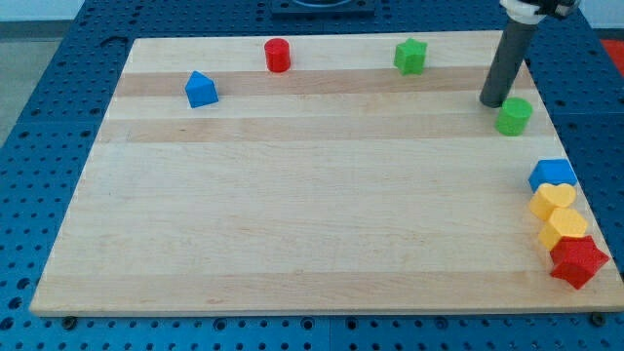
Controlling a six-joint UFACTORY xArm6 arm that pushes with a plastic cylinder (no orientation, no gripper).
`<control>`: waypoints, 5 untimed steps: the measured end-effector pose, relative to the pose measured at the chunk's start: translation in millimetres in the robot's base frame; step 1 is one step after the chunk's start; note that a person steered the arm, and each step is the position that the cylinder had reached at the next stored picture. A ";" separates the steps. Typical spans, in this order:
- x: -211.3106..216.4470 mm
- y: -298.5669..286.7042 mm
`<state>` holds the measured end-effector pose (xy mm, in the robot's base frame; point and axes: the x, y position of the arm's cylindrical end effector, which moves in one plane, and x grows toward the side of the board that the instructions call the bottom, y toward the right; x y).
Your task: Move the green circle slightly right
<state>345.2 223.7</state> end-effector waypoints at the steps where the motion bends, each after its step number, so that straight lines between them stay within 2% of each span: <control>1: 0.0 -8.9; 5: 11.5 -5.3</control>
<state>356.7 218.4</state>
